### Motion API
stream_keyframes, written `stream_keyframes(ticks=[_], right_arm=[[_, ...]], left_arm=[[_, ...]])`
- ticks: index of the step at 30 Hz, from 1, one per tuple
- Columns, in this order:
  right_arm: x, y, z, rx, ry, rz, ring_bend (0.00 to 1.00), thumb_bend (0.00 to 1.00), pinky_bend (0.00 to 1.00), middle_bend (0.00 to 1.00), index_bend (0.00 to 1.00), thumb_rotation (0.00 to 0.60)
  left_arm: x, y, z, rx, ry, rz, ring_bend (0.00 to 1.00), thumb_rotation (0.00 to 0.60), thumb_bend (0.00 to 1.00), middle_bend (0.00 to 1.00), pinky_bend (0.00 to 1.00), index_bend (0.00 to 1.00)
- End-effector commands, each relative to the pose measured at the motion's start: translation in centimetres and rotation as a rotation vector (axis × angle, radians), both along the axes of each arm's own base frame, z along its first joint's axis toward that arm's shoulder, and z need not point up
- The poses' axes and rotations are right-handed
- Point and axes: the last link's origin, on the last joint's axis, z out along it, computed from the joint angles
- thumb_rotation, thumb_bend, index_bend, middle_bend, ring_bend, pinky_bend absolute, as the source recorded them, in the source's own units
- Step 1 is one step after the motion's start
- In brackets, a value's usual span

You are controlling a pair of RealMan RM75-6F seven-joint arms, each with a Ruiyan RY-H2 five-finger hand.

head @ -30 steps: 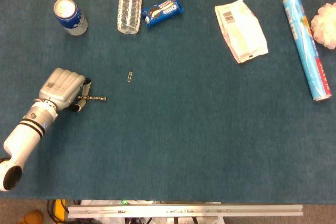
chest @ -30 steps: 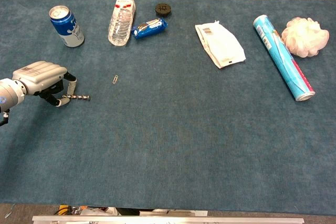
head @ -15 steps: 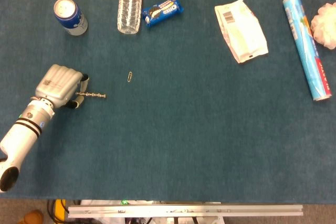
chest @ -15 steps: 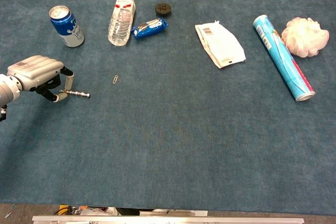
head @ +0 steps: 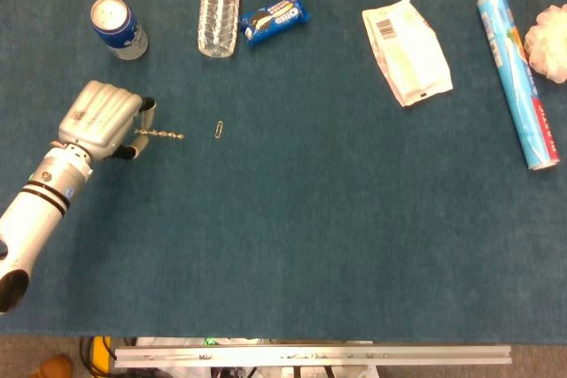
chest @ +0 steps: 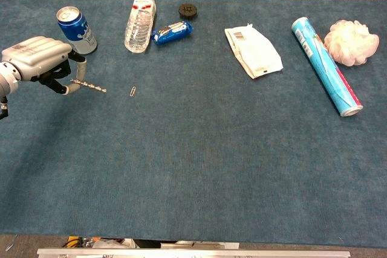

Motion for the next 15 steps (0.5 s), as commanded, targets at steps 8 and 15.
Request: stream_keyframes(ticks=[8,15], right_arm=[[-0.3,0.5,0.5,-0.015,-0.002,-0.012,0.38,0.26,0.55,0.40,0.40,0.600],[-0.5,0.7,0.8,-0.023,-0.004,-0.019,0.38,0.26,0.55,0.40,0.40,0.600]], left_arm=[[1.9,1.1,-1.4,-0.020,-0.014,-0.020,0.95,0.600,0.40,0.95,1.00,0.55],[2.5,1.8,-2.3,-0.021,-0.015,-0.016,0.95,0.600,0.40,0.95,1.00,0.55]])
